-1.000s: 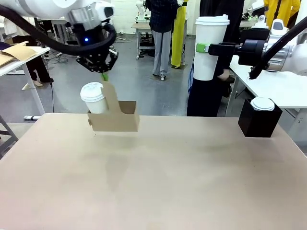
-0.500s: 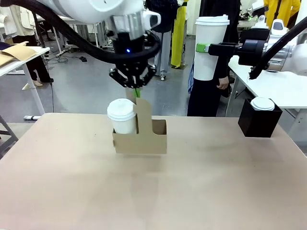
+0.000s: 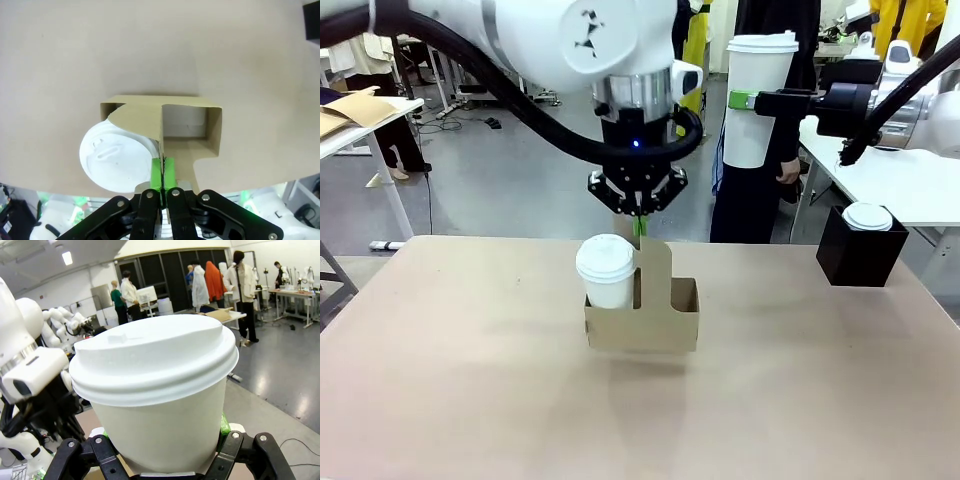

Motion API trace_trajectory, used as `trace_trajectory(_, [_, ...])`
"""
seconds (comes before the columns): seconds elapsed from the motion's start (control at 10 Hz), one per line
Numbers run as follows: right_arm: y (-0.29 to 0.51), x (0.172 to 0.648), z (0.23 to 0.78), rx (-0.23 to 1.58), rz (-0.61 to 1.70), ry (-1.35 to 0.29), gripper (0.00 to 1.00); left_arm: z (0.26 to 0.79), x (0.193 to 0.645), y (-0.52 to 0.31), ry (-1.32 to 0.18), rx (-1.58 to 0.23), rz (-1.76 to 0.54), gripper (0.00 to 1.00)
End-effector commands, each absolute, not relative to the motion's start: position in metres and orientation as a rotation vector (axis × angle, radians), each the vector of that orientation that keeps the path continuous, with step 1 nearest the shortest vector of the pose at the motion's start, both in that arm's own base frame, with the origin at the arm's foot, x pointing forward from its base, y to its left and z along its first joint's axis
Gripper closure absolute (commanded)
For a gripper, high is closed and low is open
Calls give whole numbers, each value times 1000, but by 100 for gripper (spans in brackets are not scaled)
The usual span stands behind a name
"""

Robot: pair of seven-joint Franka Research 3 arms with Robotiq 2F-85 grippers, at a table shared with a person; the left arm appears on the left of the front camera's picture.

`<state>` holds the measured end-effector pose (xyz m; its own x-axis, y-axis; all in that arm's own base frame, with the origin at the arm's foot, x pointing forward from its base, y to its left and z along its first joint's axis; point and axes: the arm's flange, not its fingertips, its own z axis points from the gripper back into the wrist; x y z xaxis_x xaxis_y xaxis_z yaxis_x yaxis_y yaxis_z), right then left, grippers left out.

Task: Pour a drink into a cup and package it in a carrier.
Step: Position the Cup Carrier in the center of the table.

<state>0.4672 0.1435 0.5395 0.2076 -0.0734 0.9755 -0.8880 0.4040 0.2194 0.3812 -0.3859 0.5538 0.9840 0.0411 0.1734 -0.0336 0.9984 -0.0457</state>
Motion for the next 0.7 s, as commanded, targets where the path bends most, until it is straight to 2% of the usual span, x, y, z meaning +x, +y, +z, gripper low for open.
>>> trace_trajectory(0.0, [146, 469, 545, 1026, 721, -1253, 20, 540, 381, -396, -181, -18, 56, 98])
trace_trajectory(0.6, [146, 469, 545, 1026, 721, -1253, 20, 502, 367, -413, -195, 22, 69, 98])
